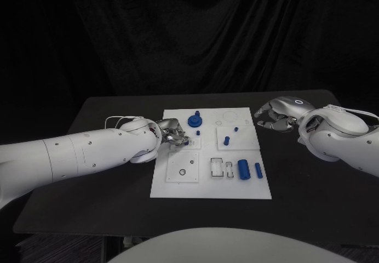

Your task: Assemble the parts on the task board

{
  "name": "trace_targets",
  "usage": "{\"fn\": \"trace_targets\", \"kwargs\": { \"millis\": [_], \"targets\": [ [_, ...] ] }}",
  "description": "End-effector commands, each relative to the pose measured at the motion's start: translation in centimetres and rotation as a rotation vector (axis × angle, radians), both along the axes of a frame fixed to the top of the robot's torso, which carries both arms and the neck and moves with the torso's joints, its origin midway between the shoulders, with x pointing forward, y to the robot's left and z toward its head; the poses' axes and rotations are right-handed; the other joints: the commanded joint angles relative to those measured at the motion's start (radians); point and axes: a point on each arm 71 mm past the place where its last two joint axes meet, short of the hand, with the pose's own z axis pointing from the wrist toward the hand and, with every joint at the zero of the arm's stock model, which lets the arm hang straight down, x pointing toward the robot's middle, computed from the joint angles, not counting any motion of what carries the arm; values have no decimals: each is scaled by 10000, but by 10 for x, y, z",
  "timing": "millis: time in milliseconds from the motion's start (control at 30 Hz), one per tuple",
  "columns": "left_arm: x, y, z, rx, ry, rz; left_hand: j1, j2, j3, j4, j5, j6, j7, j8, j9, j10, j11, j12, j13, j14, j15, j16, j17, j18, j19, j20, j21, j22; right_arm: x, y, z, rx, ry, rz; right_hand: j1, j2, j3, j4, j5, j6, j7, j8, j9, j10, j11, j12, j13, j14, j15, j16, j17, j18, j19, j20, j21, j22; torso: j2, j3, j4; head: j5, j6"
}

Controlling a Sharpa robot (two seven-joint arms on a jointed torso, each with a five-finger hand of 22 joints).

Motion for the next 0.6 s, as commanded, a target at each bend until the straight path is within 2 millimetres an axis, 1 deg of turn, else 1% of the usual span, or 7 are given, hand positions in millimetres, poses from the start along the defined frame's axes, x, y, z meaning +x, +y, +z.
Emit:
{"fn": "trace_targets", "kwargs": {
  "millis": [33, 200, 467, 600],
  "targets": [
    [-3, 0, -5, 5, 174, -111, -3, 73, 61, -3, -36, 46, -29, -48, 15, 1054, -32, 26, 2616, 1056, -13, 26, 2633, 127, 243, -53, -64, 1767, 0, -2, -2, -95, 104, -181, 82, -9, 69, 17, 67, 24, 68, -36, -14, 945, 59, -67, 2515, 1022, 49, -31, 2563, 181, 82, 42, -24, 1974, 2, -1, -18, 29, -2],
    [-5, 0, -5, -14, 196, -122, -3, 73, 61, -3, -36, 46, -29, -48, 15, 1054, -32, 26, 2616, 1056, -13, 26, 2633, 127, 243, -53, -64, 1767, 0, -2, -2, -101, 114, -178, 82, -9, 69, 17, 67, 24, 68, -36, -14, 945, 59, -67, 2515, 1022, 49, -31, 2563, 181, 82, 42, -24, 1974, 8, -1, -33, 49, -2],
    [-6, 1, -6, -23, 210, -111, -9, 67, 65, -4, -39, 62, -30, -57, 15, 1054, -30, 26, 2616, 1056, -10, 26, 2633, 130, 232, -50, -74, 1756, 0, -2, -3, -111, 132, -183, 81, -12, 75, 16, 72, 25, 68, -40, -17, 923, 58, -84, 2495, 1015, 49, -57, 2548, 186, 72, 42, -45, 1967, 5, 12, -10, 36, -2],
    [-6, 1, -6, -16, 220, -98, -9, 67, 65, -4, -39, 62, -30, -57, 15, 1054, -30, 26, 2616, 1056, -10, 26, 2633, 130, 232, -50, -74, 1756, 0, -2, -3, -115, 139, -188, 81, -14, 78, 15, 74, 24, 68, -44, -18, 915, 58, -89, 2488, 1016, 48, -52, 2551, 185, 73, 42, -44, 1967, 9, 10, -17, 44, -2]
  ]
}}
